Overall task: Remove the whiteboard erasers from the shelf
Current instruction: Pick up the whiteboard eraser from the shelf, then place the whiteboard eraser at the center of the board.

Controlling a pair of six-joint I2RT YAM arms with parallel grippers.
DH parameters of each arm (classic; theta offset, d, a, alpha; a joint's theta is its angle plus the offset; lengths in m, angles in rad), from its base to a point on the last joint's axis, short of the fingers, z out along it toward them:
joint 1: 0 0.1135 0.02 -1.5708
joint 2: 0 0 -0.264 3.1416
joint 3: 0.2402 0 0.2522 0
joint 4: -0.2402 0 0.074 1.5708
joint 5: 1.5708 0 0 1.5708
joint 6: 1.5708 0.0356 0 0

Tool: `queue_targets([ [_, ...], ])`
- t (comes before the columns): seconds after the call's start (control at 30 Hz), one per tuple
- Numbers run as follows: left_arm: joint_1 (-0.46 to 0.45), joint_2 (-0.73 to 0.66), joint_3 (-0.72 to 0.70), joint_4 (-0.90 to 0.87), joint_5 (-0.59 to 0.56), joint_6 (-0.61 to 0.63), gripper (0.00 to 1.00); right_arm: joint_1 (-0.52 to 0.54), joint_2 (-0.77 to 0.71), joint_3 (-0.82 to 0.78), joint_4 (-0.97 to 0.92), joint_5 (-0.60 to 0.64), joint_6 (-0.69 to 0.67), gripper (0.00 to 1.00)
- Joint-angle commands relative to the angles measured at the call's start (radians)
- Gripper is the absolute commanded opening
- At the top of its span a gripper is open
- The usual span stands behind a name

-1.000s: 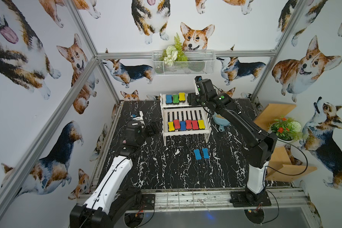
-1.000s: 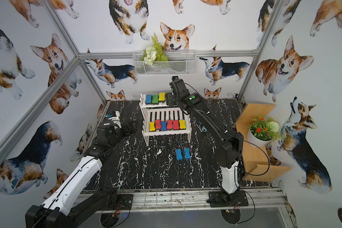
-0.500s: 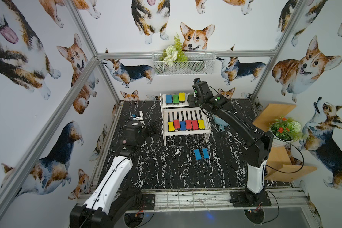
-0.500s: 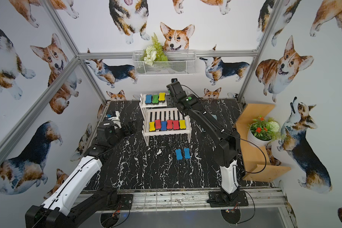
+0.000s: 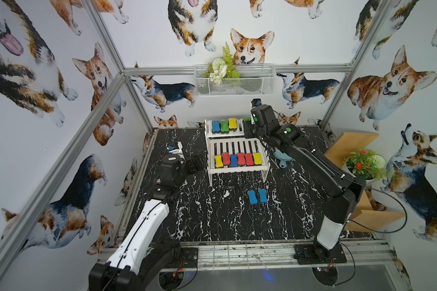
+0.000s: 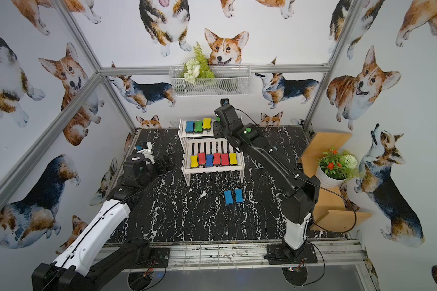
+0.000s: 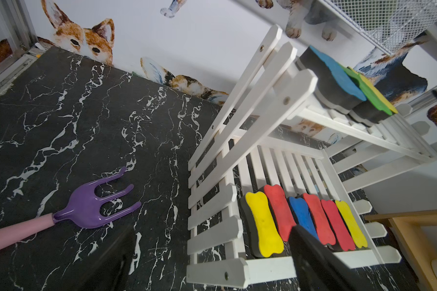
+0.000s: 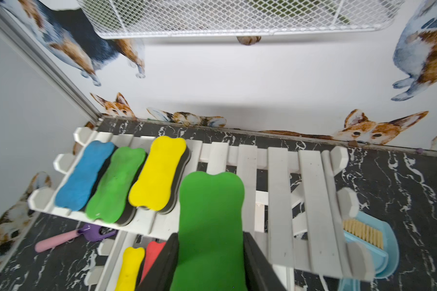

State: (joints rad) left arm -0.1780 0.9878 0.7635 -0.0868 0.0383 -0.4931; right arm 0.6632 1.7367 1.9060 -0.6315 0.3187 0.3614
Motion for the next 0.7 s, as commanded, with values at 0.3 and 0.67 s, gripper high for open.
queue_targets([
  [0.3,0.0,-0.013,0.006,0.005,-0.002,0.008,1.0,0.279,-0.487,-0.782,0.261,0.144,0.302,0.37],
  [0.67,0.0,-0.017,0.006,0.005,-0.002,0.009,0.99,0.442,-0.384,-1.146,0.546,0.146,0.516,0.36],
])
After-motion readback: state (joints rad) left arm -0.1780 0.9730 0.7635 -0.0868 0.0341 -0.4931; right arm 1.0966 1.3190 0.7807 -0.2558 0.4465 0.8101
